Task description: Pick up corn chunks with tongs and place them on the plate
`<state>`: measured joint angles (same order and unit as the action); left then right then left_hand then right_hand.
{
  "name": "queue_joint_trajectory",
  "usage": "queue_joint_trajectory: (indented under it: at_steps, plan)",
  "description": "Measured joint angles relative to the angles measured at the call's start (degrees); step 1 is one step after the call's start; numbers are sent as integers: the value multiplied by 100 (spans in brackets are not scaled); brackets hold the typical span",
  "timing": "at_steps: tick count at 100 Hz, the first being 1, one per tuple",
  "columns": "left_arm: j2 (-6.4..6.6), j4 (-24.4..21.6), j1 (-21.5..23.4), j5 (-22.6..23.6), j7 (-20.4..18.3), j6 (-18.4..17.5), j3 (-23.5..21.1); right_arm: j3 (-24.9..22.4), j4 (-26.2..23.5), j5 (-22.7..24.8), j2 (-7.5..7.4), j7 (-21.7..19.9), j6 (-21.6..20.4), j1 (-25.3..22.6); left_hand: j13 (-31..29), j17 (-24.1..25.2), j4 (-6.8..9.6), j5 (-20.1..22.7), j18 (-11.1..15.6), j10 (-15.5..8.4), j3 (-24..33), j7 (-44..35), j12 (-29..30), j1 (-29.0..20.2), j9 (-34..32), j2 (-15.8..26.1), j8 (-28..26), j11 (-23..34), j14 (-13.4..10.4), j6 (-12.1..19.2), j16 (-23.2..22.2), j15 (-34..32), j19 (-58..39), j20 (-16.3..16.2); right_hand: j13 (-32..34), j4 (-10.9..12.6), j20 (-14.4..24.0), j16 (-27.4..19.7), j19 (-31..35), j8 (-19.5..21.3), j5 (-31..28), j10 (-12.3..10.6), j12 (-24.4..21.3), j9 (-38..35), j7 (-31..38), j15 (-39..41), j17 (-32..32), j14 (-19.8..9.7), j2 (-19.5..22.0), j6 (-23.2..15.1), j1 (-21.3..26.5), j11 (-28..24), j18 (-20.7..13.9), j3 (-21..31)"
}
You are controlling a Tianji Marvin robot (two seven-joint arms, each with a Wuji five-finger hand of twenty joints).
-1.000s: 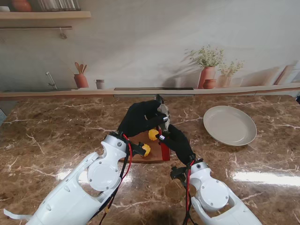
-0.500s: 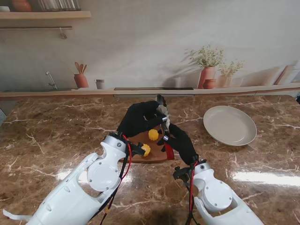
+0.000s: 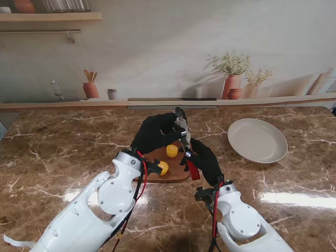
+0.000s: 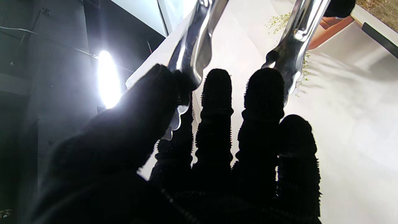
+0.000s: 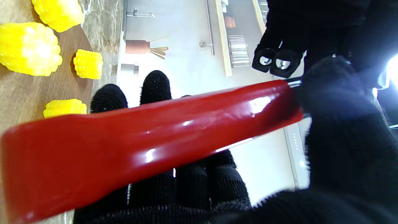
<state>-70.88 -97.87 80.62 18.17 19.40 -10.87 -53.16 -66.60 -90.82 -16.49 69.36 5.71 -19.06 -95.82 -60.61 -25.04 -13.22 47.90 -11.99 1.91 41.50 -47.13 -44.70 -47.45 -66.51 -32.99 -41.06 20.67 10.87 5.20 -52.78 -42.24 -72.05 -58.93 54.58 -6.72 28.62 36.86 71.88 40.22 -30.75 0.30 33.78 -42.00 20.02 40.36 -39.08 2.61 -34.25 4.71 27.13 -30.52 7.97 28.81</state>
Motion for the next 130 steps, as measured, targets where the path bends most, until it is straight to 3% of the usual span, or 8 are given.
queue_joint_trajectory:
  at_steps: [33,60,73,86,101,110,117,130]
  plan:
    - [-2,0,13,31,31,-9,-1,-8,-63,102,24,221,10,-47,95,78,0,2,0,0,-89,-68,0,0,1,13,22,0,4,1,0,62,0,-4,0,-1,-1,130,483,-2,-172,-29,62,-135,127,475,-75,-53,-34,-18,41,5,-102,-52]
    - [-1,0,37,40,1,-9,-42,2,-68,133,69,403,9,-46,478,444,2,3,84,1,-181,-211,121,-9,57,21,897,-88,19,4,0,253,251,-58,3,-99,130,202,1091,-2,-245,-73,104,-299,216,790,-210,-229,-121,-98,54,-53,-304,2]
    - [5,0,53,63,-14,-25,-60,3,-68,166,97,526,-3,-47,1432,1168,205,-429,323,1,-173,471,1138,33,1319,21,1640,203,23,4,84,820,832,16,3,-110,262,286,1328,-2,-245,-89,148,-368,278,1038,-233,-340,-172,-142,54,-85,-491,7]
    - [40,0,92,79,-215,-79,-130,-5,-60,256,132,690,6,-41,2553,1947,576,-1049,626,-10,85,1998,1860,925,2584,85,2239,269,-10,-292,585,1510,1731,478,75,-117,339,359,1527,-2,-396,-143,203,-481,355,1289,-331,-375,-241,-185,111,-163,-543,142]
    - [116,-19,155,272,-375,-103,-248,-23,-38,299,160,768,43,-21,3565,2571,591,-1637,846,-121,115,3036,2182,966,3707,94,2813,-81,-155,-427,1174,2197,2531,952,190,-118,344,367,1667,-2,-482,-149,206,-587,417,1404,-434,-388,-343,-207,114,-204,-580,410]
    - [130,-41,220,412,-312,-94,-328,-51,-7,374,182,847,104,-2,3962,2728,591,-1849,901,-175,-90,3378,2336,1210,4124,95,3011,-217,-237,-479,1431,2474,2900,1118,190,-126,344,368,1739,-2,-529,-158,211,-641,487,1419,-450,-388,-705,-217,103,-207,-582,1155]
    - [131,-83,308,519,-239,-85,-439,-107,15,442,198,882,175,4,4063,2764,591,-1942,906,-208,-153,3448,2402,1217,4329,95,3066,-288,-300,-489,1558,2549,3084,1165,190,-246,345,373,1752,-2,-530,-160,214,-641,551,1470,-488,-379,-963,-229,11,-207,-582,1713]
    - [150,-266,585,663,-233,-18,-777,-282,60,1055,212,985,386,4,4152,2771,591,-1989,910,-214,-364,3523,2498,1223,4427,96,3082,-322,-361,-523,1865,2817,3387,1268,247,-249,345,424,1809,2,-533,-161,214,-652,568,1555,-634,-378,-1071,-236,-71,-207,-597,2005]
